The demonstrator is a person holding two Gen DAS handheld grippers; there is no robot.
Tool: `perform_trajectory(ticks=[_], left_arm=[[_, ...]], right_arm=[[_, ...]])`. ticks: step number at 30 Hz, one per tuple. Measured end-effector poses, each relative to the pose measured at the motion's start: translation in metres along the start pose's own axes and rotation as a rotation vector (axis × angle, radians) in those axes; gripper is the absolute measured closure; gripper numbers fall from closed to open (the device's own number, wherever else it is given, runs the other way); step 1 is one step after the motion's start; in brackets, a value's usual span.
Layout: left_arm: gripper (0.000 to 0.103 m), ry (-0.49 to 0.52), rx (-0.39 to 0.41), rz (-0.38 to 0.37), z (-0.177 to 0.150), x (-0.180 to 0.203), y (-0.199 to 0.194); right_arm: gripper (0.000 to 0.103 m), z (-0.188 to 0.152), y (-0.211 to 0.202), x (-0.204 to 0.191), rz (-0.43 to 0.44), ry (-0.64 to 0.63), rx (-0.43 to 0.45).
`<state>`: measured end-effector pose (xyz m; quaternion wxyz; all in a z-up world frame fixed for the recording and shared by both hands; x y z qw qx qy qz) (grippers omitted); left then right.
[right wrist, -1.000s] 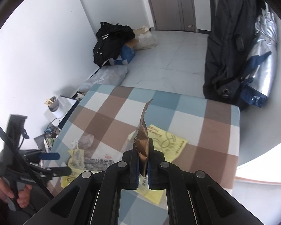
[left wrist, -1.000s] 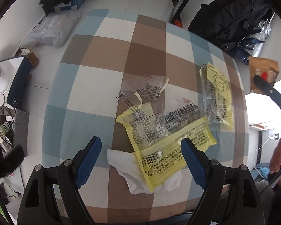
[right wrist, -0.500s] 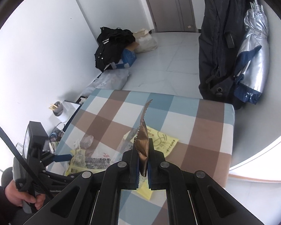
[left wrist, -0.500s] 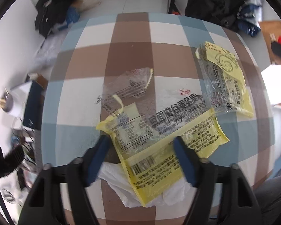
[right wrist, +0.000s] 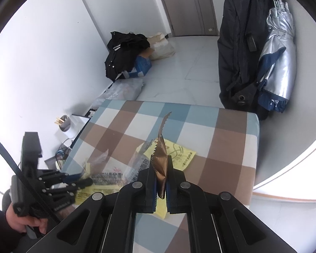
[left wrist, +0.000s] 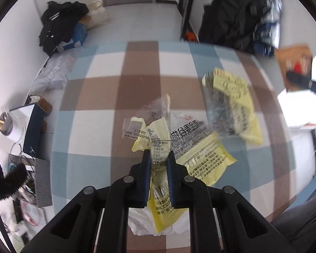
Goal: Collect trash
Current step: 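Grasp the yellow-and-clear plastic wrappers with the left gripper, then carry the wrappers in the left gripper and the brown packet in the right gripper to the bin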
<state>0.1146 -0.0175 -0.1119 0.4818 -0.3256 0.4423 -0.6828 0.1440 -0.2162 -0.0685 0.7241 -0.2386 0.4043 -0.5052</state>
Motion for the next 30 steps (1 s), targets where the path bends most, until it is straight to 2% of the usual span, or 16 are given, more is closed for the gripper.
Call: perform_trajectory(ticks=[8, 17, 25, 28, 30], left_arm=[[0.093, -0.082, 0.071, -0.066, 0.004, -0.01, -0.02], [0.094, -0.127, 0.107, -0.073, 0.0, -0.024, -0.036], [0.094, -0.096, 0.158, -0.077, -0.006, -0.03, -0.054], [0.094, -0.089, 0.165, -0.111, -0.01, -0.03, -0.058], [0.094, -0.071, 0.169, -0.109, -0.012, -0.03, -0.06]], right_arm=[[0.098, -0.003, -0.002, -0.001, -0.009, 0.011, 0.0], [0.098, -0.013, -0.007, -0.019, -0.023, -0.02, 0.017], [0.098, -0.027, 0.01, -0.044, -0.029, -0.071, -0.033], [0.098, -0.029, 0.017, -0.052, 0.023, -0.043, -0.05], [0.098, -0.031, 0.024, -0.058, 0.028, -0.05, -0.067]])
Point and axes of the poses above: each gripper's, at about its wrist camera, not at the fingertips, and y roughly the way its jaws point, x to its right, z to its top, the point moved 4 cm from there along y, roughly the way its jaws point, and after that the axes turned 8 degrees about y, right-handed, at the moved point
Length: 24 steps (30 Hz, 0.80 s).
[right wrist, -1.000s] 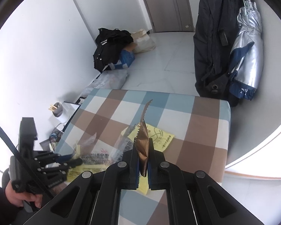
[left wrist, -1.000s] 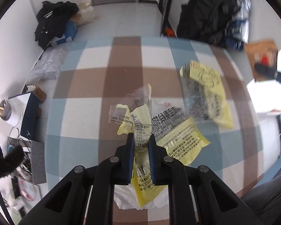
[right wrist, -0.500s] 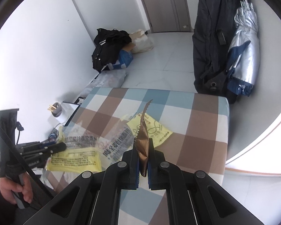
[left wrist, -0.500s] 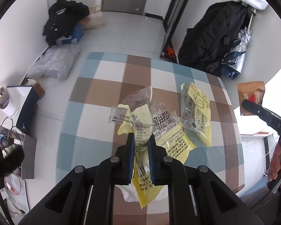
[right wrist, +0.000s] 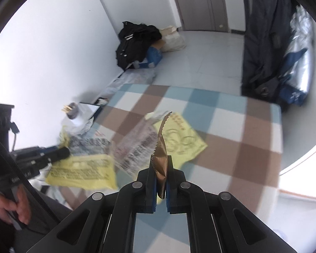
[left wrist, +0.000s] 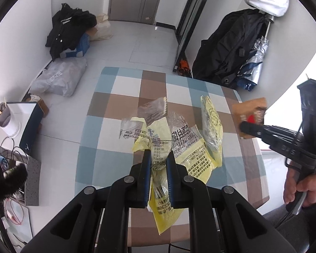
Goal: Collect trash
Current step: 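Carry the wrappers in the left gripper and the brown packet in the right gripper to the bin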
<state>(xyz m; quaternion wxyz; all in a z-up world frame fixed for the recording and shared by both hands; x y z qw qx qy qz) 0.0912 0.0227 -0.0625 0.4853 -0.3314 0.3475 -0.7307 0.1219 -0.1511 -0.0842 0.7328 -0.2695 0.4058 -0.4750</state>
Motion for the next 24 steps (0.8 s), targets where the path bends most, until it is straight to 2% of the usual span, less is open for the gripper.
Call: perform_trajectory(ticks=[5, 9, 16, 21, 24], left_arm=[[0.094, -0.002, 0.0, -0.058, -0.003, -0.002, -0.004], [0.094, -0.018, 0.017, -0.052, -0.001, -0.01, -0.009], [0.094, -0.019, 0.076, -0.045, 0.004, -0.016, -0.022], [0.094, -0.031, 0.128, -0.064, 0.01, -0.014, -0.033], [0.094, -0.018, 0.166, -0.051, 0.016, -0.007, -0.044]], right_arm=[[0.098, -0.007, 0.025, -0.014, -0.001, -0.024, -0.069], [0.098, -0.008, 0.039, -0.01, -0.035, -0.003, -0.103], [0.098, -0.002, 0.02, -0.008, -0.03, 0.011, -0.046], [0.098, 0.004, -0.013, -0.009, -0.015, 0.018, 0.049], [0.098, 0.002, -0.04, -0.01, 0.001, 0.025, 0.098]])
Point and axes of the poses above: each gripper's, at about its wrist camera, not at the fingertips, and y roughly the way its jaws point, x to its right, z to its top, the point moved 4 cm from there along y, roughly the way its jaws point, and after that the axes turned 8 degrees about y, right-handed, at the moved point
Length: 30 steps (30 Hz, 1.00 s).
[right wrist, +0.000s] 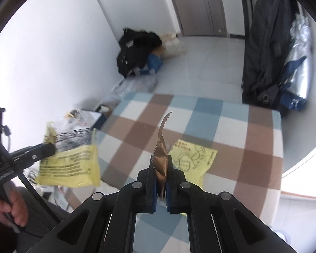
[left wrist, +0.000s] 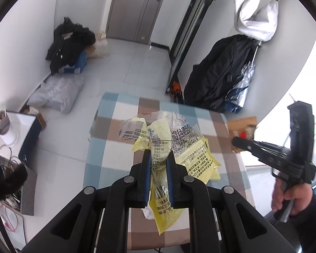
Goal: Collect trash
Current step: 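Carry the wrappers in the left gripper and the brown packet in the right gripper to the bin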
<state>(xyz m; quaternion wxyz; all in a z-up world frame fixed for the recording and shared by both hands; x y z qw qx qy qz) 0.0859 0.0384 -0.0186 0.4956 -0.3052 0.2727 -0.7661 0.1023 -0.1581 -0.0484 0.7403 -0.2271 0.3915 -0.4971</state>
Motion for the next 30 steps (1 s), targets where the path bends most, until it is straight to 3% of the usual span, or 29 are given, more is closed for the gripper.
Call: perform_trajectory(ticks=[7, 15, 23, 30], left_arm=[[0.094, 0.065, 0.037, -0.012, 0.012, 0.037, -0.014], [0.094, 0.126, 0.078, -0.093, 0.026, 0.102, -0.032], [0.094, 0.236, 0.076, -0.18, 0.034, 0.178, -0.032], [0.094, 0.331, 0.046, -0.241, 0.031, 0.24, -0.017]], right_arm=[[0.098, -0.011, -0.083, -0.003, 0.046, 0.001, 0.106], [0.098, -0.023, -0.173, 0.015, 0.053, 0.05, 0.227], [0.098, -0.046, -0.247, 0.059, -0.022, 0.108, 0.334], [0.098, -0.073, -0.285, 0.105, -0.106, 0.174, 0.382]])
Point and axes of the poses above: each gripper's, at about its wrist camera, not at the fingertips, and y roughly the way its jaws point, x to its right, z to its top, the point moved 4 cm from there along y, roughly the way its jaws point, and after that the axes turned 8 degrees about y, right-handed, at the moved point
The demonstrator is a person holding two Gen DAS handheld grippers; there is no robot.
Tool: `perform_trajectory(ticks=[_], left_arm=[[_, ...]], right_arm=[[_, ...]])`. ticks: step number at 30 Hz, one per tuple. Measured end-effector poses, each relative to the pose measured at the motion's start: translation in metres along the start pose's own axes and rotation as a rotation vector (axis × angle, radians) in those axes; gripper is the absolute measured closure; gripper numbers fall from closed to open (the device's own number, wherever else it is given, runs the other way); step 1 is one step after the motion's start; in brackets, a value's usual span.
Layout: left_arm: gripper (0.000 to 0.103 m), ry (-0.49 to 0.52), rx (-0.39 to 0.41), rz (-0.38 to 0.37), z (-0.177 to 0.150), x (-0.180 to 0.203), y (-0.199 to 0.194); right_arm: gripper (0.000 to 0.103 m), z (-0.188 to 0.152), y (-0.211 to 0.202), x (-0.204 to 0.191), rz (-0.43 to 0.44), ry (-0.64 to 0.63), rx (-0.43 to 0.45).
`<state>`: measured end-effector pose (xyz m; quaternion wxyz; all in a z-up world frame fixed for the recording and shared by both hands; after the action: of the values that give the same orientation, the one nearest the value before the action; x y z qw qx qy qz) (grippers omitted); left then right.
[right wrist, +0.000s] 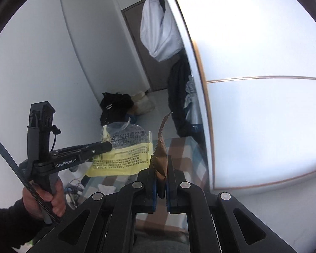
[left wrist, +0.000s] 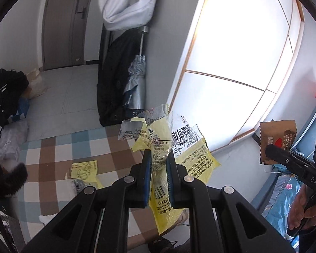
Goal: Collect trash
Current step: 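Carry the wrappers in the left gripper and the brown packet in the right gripper to the bin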
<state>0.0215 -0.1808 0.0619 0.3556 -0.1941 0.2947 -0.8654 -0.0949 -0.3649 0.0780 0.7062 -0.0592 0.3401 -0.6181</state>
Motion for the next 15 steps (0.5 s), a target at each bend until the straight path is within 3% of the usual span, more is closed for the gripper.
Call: perform_trajectory(ticks=[4, 7, 11, 15], left_arm=[[0.094, 0.042, -0.036, -0.041, 0.003, 0.027, 0.023], [0.094, 0.063, -0.108, -0.092, 0.0, 0.045, 0.054], [0.094, 0.042, -0.214, -0.134, -0.015, 0.058, 0.098], [0.094, 0.106, -0.307, -0.16, -0.027, 0.086, 0.134]], right_arm=[[0.098, -0.008, -0.018, 0.035, -0.071, 0.049, 0.028], [0.098, -0.021, -0.028, 0.065, -0.127, 0.101, 0.039], [0.098, -0.045, -0.023, 0.11, -0.208, 0.183, -0.002], [0.098, -0.073, -0.009, 0.152, -0.268, 0.264, -0.051]])
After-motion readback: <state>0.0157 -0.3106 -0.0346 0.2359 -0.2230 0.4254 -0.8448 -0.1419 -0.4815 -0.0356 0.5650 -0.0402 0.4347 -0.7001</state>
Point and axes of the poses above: each gripper's, at about its wrist camera, not at the fingertips, and y roughly the way its jaws point, x to its right, z to its top, the point moved 4 cm from there along y, roughly the way its jaws point, and after that the axes turned 8 degrees about y, right-handed, at the moved point
